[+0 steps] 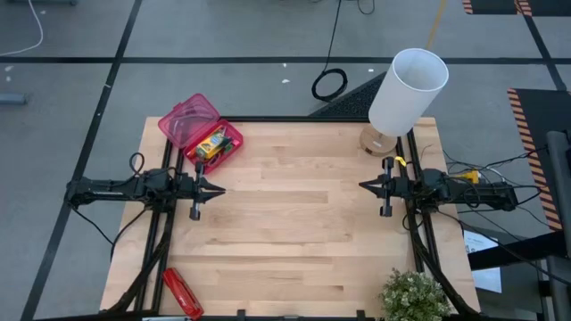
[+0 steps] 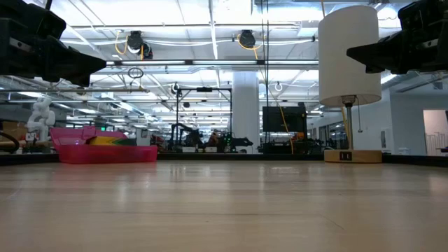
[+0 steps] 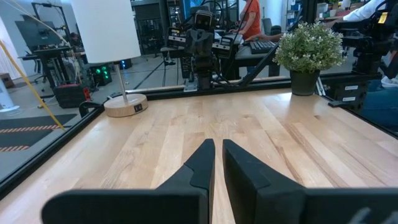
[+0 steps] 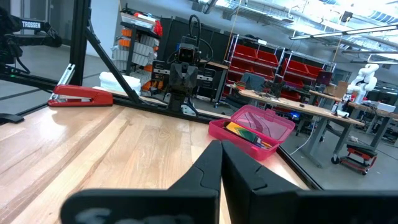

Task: Pack school essentials
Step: Return to Home Position

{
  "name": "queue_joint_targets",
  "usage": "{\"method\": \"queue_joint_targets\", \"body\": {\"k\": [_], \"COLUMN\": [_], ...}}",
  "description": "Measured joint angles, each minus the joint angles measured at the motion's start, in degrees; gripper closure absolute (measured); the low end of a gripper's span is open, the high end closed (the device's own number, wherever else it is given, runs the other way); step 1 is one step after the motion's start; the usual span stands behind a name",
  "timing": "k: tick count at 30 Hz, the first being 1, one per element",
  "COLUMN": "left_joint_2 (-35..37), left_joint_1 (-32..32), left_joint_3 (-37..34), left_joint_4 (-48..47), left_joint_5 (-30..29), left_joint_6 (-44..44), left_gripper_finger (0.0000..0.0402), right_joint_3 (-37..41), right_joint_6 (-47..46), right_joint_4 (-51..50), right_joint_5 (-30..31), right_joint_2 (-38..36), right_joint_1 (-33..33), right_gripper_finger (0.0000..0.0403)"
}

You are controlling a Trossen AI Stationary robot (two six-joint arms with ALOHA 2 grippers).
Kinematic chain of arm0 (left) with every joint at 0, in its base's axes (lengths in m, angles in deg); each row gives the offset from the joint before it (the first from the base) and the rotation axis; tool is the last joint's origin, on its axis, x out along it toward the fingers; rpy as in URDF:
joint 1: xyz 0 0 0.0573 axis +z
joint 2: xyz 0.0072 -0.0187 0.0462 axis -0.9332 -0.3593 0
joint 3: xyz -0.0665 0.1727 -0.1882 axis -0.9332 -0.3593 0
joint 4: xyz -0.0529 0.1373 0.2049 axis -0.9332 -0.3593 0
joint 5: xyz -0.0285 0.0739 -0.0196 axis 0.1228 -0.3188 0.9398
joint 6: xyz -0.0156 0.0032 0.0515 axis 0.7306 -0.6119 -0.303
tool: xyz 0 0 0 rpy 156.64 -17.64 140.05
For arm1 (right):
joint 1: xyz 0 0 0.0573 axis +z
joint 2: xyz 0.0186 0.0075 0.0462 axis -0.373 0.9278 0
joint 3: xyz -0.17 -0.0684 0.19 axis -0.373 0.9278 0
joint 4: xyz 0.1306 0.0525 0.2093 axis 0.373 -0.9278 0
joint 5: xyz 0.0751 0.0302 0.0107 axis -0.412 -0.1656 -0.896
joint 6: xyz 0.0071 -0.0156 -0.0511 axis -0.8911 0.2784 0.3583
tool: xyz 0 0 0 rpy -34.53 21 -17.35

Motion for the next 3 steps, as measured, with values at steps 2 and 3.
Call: {"method": "queue_joint_targets", "body": {"k": [2,3], "left_joint_2": [0.0,0.0], "left_joint_1": [0.0,0.0], "left_joint_3": [0.0,0.0], "left_joint_4": [0.0,0.0], "left_joint_5": [0.0,0.0], "left_joint_6": [0.0,0.0], "left_gripper_finger": [0.0366,0.0366], "right_joint_3": [0.0,0.0], "right_joint_6": [0.0,0.0], "right_joint_4": [0.0,0.0], "right_joint_5": [0.0,0.0], "right_joint_2": [0.0,0.0], "right_joint_1": [0.0,0.0], "right_gripper_finger": [0.0403,0.0403]}}
